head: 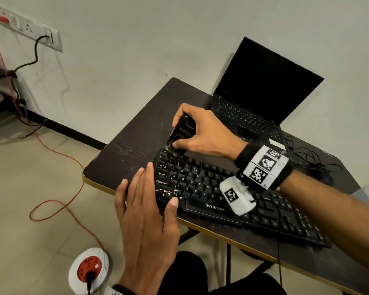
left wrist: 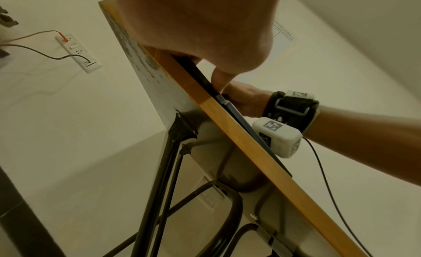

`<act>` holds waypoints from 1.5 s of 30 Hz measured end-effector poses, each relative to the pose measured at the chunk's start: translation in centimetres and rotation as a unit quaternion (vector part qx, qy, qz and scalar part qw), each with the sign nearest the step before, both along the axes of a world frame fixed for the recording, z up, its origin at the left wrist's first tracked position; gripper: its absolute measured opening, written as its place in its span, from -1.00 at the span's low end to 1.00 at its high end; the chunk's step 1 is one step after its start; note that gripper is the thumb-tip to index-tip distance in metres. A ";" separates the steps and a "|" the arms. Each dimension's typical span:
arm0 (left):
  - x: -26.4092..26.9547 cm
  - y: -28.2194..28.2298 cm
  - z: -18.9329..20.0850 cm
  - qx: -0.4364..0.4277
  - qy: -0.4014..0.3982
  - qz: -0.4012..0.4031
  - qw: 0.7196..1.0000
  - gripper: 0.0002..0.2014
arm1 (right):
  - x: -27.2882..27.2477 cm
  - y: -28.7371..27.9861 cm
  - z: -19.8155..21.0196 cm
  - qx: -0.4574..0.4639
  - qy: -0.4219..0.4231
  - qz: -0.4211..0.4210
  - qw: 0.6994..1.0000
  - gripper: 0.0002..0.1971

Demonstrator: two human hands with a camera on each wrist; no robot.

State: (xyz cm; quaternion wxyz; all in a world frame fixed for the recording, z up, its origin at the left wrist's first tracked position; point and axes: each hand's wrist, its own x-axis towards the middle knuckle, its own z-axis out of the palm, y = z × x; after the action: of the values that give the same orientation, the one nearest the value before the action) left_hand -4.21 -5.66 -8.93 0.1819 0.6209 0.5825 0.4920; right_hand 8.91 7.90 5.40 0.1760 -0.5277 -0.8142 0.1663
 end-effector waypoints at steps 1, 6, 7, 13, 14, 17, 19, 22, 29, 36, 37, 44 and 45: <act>0.0 0.0 0.0 -0.001 -0.001 -0.003 1.000 -0.25 | -0.1 0.0 0.0 -0.009 0.005 0.008 1.000 -0.60; 0.1 0.0 0.0 0.001 0.007 0.003 1.000 -0.26 | -1.0 0.4 0.4 -0.005 -0.023 0.021 0.999 -0.61; 0.1 0.0 0.0 0.002 0.006 0.001 1.000 -0.26 | -1.0 0.5 0.5 -0.007 -0.022 0.021 1.000 -0.61; 0.1 0.0 -0.2 0.004 0.016 0.003 1.000 -0.27 | -1.4 0.8 0.4 -0.005 -0.033 0.015 0.999 -0.61; 0.0 0.0 -0.2 0.008 0.017 -0.001 1.000 -0.28 | -1.2 0.8 0.4 -0.008 -0.026 0.013 1.000 -0.61; 0.0 0.2 -0.2 0.011 0.014 0.005 1.000 -0.28 | -1.6 0.7 0.2 -0.018 -0.026 0.028 0.999 -0.61; 0.2 0.1 -0.2 0.004 0.022 0.006 1.000 -0.27 | -1.4 0.9 0.2 -0.008 -0.029 0.007 1.000 -0.61; 0.0 0.1 -0.2 0.004 0.019 0.000 1.000 -0.27 | -1.2 0.7 0.4 -0.016 -0.022 0.019 0.999 -0.59; 0.0 0.2 -0.2 0.003 0.015 0.004 1.000 -0.26 | -1.0 0.6 0.3 -0.020 -0.027 0.023 0.999 -0.60; 0.0 0.1 -0.3 0.004 0.019 0.003 1.000 -0.27 | -0.5 0.3 0.7 -0.009 -0.049 0.010 0.999 -0.61; 0.0 0.2 -0.2 0.003 0.018 0.002 1.000 -0.26 | -0.5 0.0 0.6 -0.021 -0.045 0.027 0.998 -0.60; 0.0 0.3 -0.4 0.016 0.023 0.002 1.000 -0.25 | 0.2 -1.0 0.6 -0.032 -0.034 0.027 0.999 -0.59; 0.1 0.4 -0.4 0.019 0.023 0.004 1.000 -0.25 | 0.2 -1.3 0.4 -0.040 -0.032 0.036 0.998 -0.59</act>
State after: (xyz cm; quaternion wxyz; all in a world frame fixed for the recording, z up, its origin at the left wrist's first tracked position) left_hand -4.13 -5.30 -9.34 0.1544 0.6331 0.5799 0.4889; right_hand 9.09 6.58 5.79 0.1229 -0.5094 -0.8307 0.1881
